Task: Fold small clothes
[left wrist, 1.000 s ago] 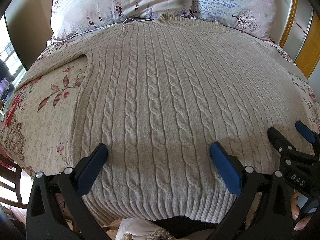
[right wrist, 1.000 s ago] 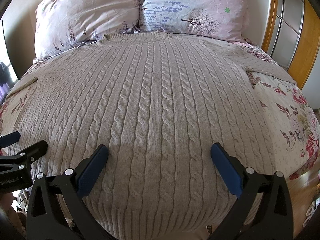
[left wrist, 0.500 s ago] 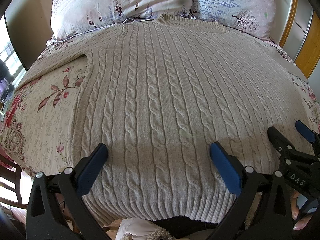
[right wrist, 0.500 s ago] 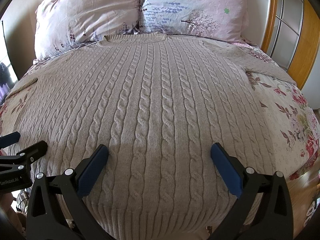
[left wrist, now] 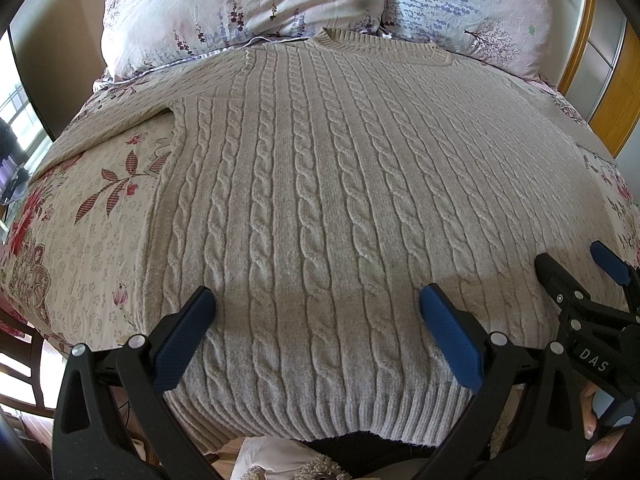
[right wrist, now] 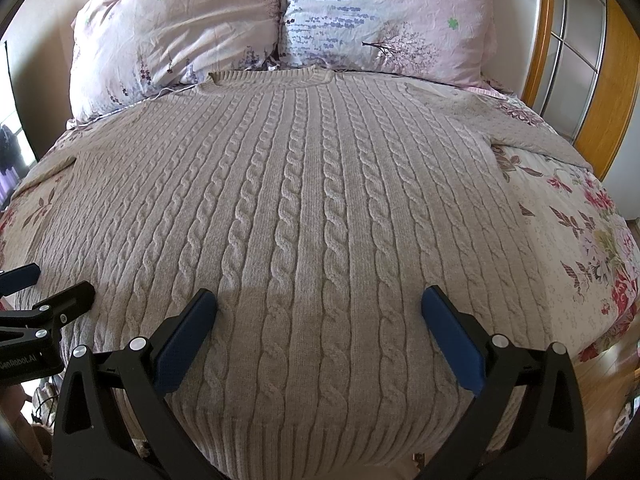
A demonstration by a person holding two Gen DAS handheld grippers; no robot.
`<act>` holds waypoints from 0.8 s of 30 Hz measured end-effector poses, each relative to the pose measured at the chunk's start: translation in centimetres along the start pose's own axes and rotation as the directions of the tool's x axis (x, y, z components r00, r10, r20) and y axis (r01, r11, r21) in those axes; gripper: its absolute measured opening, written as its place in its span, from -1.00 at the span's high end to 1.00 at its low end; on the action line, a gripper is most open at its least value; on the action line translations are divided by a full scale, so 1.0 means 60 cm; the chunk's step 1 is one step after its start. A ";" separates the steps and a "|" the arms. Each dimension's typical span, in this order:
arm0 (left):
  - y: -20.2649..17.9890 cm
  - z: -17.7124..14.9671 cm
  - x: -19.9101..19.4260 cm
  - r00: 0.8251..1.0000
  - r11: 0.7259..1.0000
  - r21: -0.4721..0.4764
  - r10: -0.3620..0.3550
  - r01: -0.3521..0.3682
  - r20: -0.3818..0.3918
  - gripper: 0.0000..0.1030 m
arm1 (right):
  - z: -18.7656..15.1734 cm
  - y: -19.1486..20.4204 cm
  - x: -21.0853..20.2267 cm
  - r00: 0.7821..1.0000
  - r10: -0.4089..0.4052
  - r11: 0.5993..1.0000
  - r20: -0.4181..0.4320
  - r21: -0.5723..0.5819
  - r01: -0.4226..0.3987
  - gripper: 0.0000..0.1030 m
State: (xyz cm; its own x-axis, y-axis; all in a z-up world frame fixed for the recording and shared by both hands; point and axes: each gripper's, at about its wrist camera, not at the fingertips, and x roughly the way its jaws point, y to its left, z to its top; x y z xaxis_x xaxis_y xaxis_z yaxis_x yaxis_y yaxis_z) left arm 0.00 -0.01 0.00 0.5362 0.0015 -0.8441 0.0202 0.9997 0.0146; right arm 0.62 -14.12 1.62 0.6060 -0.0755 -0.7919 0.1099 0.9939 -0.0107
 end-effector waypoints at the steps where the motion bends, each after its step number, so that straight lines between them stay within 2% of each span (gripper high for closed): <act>1: 0.000 0.000 0.000 1.000 1.000 0.000 0.000 0.000 0.000 -0.97 | 0.003 -0.001 -0.001 1.000 0.000 1.000 0.001 -0.001 0.000 -0.97; 13: -0.001 0.009 0.008 1.000 1.000 0.008 -0.002 0.002 -0.024 -0.97 | 0.005 -0.001 0.002 1.000 0.028 0.999 -0.006 -0.046 -0.028 -0.97; 20: 0.002 0.012 0.008 0.998 0.999 0.047 -0.020 0.023 -0.055 -0.97 | 0.011 -0.012 0.012 0.991 0.135 0.980 0.008 -0.147 -0.133 -0.97; 24: 0.003 0.017 0.011 0.997 0.996 0.079 -0.035 0.040 -0.062 -0.97 | 0.019 -0.019 0.018 0.985 0.170 0.970 -0.024 -0.173 -0.172 -0.97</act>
State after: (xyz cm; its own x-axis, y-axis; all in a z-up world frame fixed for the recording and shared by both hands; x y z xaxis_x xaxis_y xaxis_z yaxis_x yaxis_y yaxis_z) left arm 1.24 0.18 0.01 0.4820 -0.0322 -0.8756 0.1080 0.9939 0.0229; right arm 2.02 -15.40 1.48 0.5968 0.0969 -0.7965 -0.1341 0.9908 0.0200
